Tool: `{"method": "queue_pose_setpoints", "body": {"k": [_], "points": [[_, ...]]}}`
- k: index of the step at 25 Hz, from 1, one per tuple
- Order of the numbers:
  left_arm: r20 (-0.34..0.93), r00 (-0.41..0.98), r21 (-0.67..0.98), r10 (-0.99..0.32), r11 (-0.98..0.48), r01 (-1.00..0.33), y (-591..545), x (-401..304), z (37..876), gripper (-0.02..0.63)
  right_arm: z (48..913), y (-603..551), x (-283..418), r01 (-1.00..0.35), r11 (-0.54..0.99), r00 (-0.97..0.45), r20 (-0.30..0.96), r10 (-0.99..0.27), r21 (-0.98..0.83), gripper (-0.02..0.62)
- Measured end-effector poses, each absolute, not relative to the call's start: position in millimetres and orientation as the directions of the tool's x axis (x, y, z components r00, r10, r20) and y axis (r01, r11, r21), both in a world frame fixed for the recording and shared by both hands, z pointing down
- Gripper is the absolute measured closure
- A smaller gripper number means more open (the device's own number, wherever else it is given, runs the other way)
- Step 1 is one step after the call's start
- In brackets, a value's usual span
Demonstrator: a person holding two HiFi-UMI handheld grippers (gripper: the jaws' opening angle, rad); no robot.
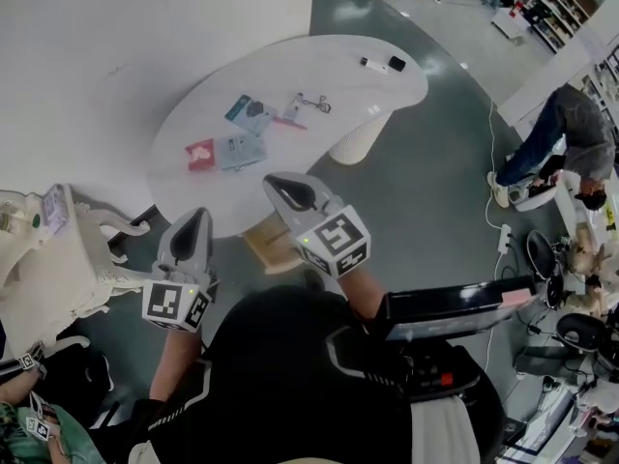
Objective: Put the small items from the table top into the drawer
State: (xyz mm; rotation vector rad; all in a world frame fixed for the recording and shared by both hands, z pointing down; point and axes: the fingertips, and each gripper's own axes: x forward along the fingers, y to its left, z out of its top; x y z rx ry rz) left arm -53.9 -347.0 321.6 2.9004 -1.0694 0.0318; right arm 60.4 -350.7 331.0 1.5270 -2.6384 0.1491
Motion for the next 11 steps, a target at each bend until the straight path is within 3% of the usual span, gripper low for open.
{"method": "queue_pose_setpoints", "body": {"k": [11], "points": [[0.04, 0.751, 0.017, -0.659, -0.751, -0.66, -342.3, -57.1, 321.2, 0.606, 328.2, -344.2, 60.5, -0.873, 0.487, -0.488, 0.121, -0.865, -0.04, 0.595]]}}
